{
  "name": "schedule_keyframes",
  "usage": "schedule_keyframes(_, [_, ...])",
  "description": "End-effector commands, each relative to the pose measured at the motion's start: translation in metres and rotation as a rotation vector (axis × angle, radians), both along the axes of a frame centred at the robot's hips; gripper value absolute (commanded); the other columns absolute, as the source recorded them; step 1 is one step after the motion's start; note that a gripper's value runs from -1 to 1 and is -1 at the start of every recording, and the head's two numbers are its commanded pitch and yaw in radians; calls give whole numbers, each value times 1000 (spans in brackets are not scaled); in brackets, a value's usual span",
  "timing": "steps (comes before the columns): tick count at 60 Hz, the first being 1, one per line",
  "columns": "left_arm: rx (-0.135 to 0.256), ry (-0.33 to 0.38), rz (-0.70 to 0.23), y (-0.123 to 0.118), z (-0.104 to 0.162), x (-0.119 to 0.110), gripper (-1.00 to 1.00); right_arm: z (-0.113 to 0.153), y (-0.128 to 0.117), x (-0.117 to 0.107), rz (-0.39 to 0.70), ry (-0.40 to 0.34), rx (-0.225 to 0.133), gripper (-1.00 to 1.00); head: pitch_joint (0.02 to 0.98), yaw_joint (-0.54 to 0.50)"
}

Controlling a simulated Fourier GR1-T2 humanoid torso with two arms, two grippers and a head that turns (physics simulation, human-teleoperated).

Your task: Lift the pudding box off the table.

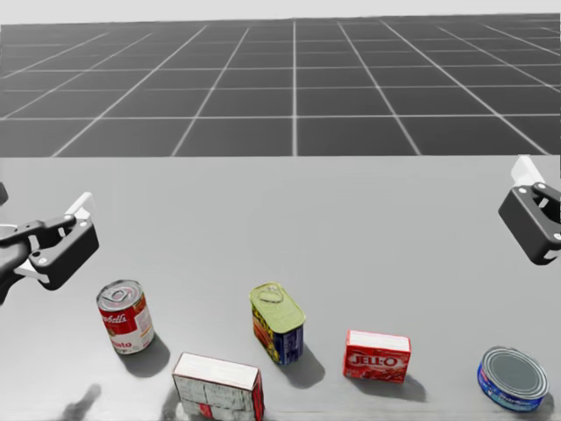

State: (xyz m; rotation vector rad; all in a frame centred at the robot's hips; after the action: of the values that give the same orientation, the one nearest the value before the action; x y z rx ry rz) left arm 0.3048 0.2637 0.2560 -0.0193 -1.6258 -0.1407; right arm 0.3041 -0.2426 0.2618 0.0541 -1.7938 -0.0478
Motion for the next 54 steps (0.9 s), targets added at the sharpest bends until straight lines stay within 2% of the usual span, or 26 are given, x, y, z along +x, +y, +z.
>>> schedule_keyframes(1, [2,-1,-3,-1,0,0,-1000,-1,0,1,5,7,-5,-1000,679,62])
schedule_keyframes(11, [4,0,-9,-1,1,1,-1000,-1,2,1,13,20,-16,-1000,817,117])
schedule_keyframes(19, [5,1,-12,-2,1,1,-1000,-2,3,1,19,31,-25,-1000,883,145])
schedule_keyframes(29, [2,0,-16,-2,2,0,-1000,-3,6,1,23,36,-29,-1000,914,156])
schedule_keyframes(35, [-29,-16,-9,-5,5,-3,-1000,-4,7,2,22,37,-30,-1000,912,159])
schedule_keyframes(38, [-64,-37,-16,-10,15,-14,-1000,-4,7,2,20,37,-27,-1000,905,158])
schedule_keyframes(39, [-64,-44,-11,-12,17,-17,-1000,-4,7,2,20,37,-27,-1000,904,157])
schedule_keyframes(44, [-12,-101,27,-27,24,-37,-1000,-5,7,1,20,41,-27,-1000,902,157])
schedule_keyframes(50, [-54,-37,-28,-41,29,-63,-1000,-5,7,1,22,42,-23,-1000,902,164])
schedule_keyframes(54, [-54,-18,-78,-49,31,-85,-1000,-5,7,1,23,43,-21,-1000,898,167])
